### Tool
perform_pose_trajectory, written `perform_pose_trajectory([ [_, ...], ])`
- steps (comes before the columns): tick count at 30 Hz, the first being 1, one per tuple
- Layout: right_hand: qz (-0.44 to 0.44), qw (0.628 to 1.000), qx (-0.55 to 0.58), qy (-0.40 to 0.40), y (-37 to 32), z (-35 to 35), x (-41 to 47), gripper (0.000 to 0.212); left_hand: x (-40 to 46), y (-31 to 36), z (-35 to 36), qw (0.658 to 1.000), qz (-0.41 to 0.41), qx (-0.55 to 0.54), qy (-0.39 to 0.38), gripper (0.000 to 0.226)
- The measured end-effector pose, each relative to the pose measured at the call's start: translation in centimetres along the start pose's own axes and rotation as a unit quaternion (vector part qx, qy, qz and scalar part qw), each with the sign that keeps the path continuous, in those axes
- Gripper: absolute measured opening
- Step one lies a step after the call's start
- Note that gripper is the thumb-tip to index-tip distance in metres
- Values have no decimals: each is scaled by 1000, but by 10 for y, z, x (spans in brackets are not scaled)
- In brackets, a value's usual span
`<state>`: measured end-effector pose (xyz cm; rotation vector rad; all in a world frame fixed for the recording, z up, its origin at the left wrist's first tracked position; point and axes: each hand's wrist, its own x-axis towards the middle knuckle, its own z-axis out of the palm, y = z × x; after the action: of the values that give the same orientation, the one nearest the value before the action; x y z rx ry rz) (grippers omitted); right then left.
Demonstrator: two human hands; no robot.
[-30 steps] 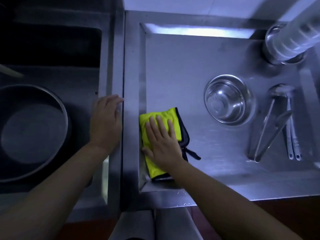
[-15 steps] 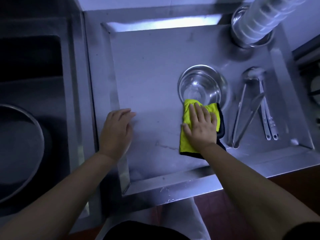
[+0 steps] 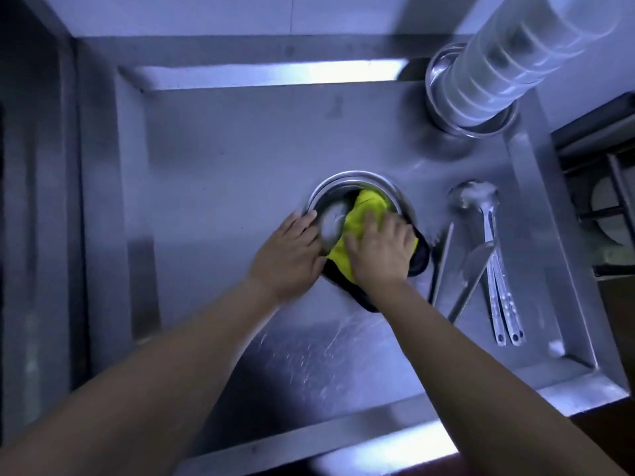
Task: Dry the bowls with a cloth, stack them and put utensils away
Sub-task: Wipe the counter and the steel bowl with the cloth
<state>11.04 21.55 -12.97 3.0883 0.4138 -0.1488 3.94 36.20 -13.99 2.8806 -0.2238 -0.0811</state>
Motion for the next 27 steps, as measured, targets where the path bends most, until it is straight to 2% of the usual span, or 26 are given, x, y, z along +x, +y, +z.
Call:
perform_pose_trajectory([
  [1,-38,996,-37,-77,1,8,1,59,1,-1,2,1000,0,-2,-1,35],
  [2,-61,990,-44,-123,2,15,3,63,2,-1,4,1000,-3,2,-2,34],
  [7,-59,977,75,-193,-10,19,21,63,6,2,4,999,-16,36,-15,39],
  [11,-217,934,139,-247,7,4,24,48,7,5,4,999,-14,33,17,27],
  [13,-261,916,102,-286,19,-4,25,40,7,7,4,999,-13,37,23,24],
  [15,-301,905,-2,-301,31,-11,27,34,7,7,5,999,-13,45,23,25],
  [17,-346,899,-92,-252,42,-15,28,25,8,7,6,998,-12,53,15,28],
  [19,-367,897,-169,-180,54,-20,35,6,8,6,6,998,-14,54,6,31],
  [20,-363,903,-176,-147,58,-20,41,11,8,6,7,998,-15,53,2,33],
  [24,-370,915,-163,9,58,-10,69,17,7,4,8,999,-17,48,2,33],
  [27,-306,945,-58,99,37,-7,83,21,7,4,8,998,-17,53,0,33],
])
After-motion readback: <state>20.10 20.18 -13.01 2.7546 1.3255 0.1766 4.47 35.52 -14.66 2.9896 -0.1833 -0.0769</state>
